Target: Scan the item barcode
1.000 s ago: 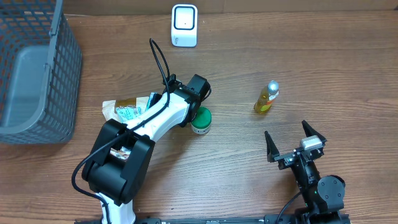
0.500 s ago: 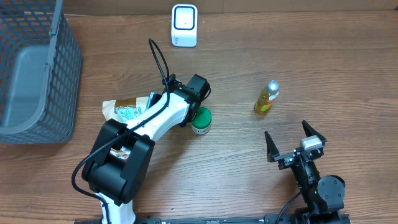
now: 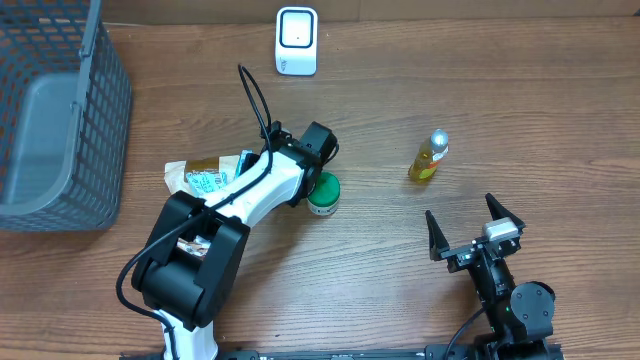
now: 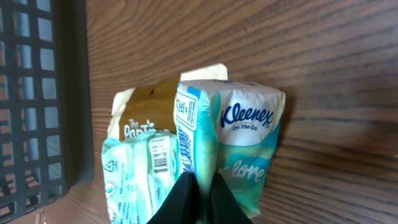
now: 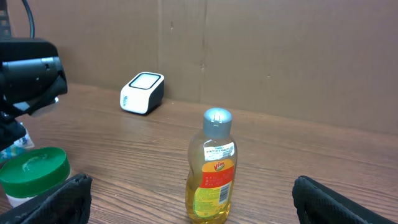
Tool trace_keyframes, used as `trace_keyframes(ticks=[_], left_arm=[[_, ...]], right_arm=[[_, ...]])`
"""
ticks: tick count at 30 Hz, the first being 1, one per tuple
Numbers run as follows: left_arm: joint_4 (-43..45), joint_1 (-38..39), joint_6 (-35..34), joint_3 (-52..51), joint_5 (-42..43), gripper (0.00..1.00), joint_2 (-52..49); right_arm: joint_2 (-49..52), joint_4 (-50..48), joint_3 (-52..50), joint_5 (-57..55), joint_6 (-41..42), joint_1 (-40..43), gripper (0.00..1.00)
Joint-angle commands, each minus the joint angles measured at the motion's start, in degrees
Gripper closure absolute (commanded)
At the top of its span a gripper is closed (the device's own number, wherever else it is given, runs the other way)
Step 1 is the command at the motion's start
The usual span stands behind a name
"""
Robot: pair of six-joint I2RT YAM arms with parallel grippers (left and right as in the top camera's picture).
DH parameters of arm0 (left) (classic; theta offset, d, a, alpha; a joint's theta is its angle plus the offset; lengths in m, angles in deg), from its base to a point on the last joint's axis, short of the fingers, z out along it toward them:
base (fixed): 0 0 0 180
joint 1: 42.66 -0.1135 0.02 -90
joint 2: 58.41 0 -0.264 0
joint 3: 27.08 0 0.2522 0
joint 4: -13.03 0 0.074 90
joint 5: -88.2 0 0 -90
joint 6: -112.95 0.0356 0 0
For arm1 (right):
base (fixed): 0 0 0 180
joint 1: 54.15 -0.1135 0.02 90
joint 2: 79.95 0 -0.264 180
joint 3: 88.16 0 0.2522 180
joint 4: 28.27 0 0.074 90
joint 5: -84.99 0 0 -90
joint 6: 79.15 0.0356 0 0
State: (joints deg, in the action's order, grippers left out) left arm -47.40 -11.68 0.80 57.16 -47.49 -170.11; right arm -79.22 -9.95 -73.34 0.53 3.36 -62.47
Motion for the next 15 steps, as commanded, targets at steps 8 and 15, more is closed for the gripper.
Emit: trace_keyframes(ticks=[8, 15], left_arm=[[0.4, -0.3, -1.2, -1.0, -0.7, 0.78, -0.5], [0.2, -0.3, -1.2, -1.0, 2.1, 0.71, -0.5]], right_arm=[[-0.6, -0.2, -0.6, -0.3, 0.1, 0.2, 0.0], [-0.6, -0.2, -0.6, -0.3, 0.1, 0.2, 0.0]])
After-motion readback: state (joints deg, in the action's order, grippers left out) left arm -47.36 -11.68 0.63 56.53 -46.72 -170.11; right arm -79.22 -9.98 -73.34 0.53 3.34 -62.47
